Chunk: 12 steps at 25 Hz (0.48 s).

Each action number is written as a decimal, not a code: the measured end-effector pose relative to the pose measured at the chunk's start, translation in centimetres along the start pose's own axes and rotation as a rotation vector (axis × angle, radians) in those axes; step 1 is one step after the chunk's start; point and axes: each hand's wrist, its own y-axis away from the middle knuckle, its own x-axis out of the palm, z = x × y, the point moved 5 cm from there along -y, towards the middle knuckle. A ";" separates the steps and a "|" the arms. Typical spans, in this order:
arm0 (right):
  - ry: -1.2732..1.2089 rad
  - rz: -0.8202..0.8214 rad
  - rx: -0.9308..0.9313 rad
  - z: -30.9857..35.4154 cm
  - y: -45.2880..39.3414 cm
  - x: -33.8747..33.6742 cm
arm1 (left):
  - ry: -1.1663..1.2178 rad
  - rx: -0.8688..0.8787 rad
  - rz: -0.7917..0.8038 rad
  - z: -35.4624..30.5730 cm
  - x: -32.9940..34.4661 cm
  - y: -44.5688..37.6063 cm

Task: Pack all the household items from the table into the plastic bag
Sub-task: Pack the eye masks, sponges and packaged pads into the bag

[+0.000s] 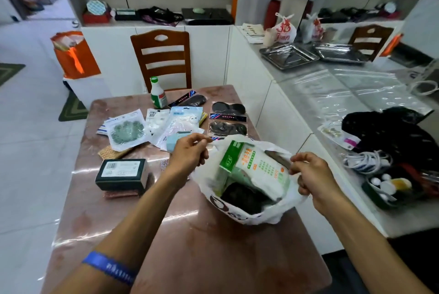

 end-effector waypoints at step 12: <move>0.153 0.112 0.051 -2.0 0.5 0.2 | -0.067 0.118 -0.020 -2.0 0.2 -1.5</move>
